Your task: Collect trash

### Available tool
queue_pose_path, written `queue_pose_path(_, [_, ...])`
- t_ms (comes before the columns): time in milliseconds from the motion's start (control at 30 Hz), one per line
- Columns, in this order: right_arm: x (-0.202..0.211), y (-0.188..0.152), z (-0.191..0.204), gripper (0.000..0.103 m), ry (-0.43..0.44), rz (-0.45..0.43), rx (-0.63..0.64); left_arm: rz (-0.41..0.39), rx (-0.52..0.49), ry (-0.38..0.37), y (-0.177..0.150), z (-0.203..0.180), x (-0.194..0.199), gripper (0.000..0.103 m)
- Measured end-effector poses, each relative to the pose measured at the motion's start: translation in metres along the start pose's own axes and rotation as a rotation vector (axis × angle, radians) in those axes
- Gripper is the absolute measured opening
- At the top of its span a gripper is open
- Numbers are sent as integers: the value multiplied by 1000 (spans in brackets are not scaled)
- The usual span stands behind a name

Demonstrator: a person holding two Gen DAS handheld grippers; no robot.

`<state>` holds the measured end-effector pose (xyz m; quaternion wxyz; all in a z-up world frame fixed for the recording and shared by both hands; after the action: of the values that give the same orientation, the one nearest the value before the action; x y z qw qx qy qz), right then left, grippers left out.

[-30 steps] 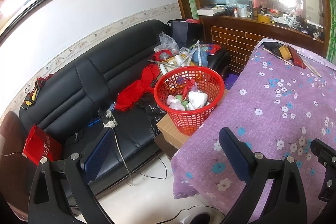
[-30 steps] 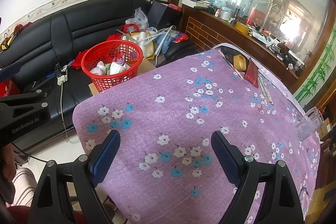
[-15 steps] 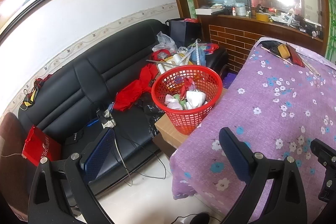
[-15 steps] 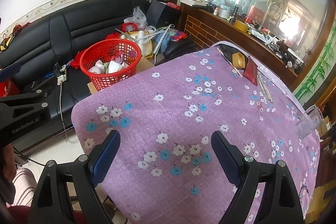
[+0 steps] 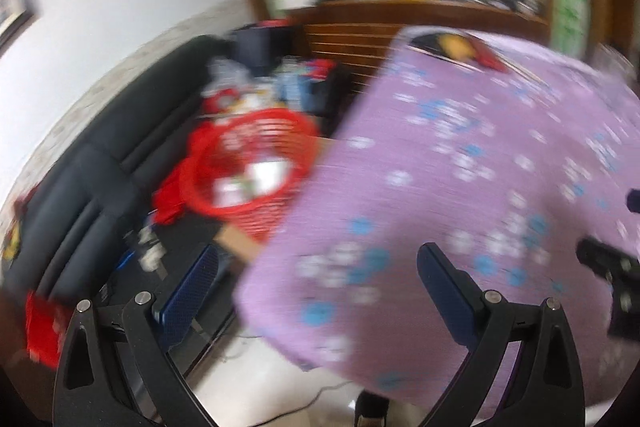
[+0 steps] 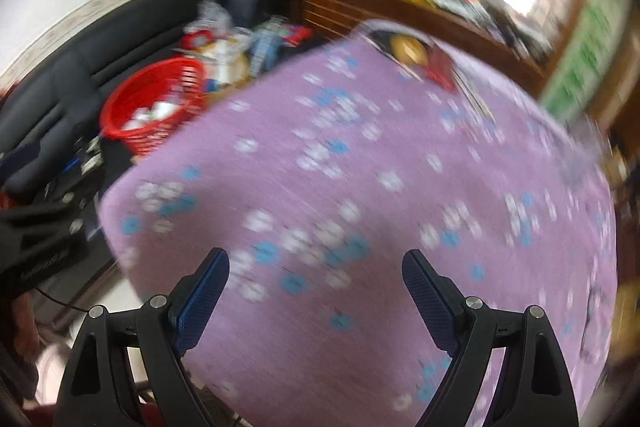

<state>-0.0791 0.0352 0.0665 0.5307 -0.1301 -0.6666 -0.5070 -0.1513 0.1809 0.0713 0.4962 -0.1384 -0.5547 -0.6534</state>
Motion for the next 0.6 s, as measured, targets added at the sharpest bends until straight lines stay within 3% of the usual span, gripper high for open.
queue_pose_path(133, [-15,-23,-73,91,-97,58,-187,21,-132,-205,8,-80,-17,99])
queue_pose_path(233, [-22,-49,-130,91,-186,94,-317,15,-215,-295,14,-134,-25,99])
queue_pose_path(433, [-28,-94,-219,91,-300,102,-527,0,-254,-391,34,-197,-46,99])
queue_pose_path(600, [-37,-103,-258,91,-333,60,-583,4,-265,-376,46,-215,-70,99])
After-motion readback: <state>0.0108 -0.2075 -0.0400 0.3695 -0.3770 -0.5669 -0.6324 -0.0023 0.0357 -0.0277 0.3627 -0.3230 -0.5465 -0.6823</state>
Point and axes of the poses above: each gripper's, at about its wrist camera, not at the fingertips, and x roughly against the way its jaws point, z to its left, y to its top, the point moved 8 cm from there along -x, roughly the way its jaws point, and after that the axes turned 10 degrees about -x, right-handed, at the moved point
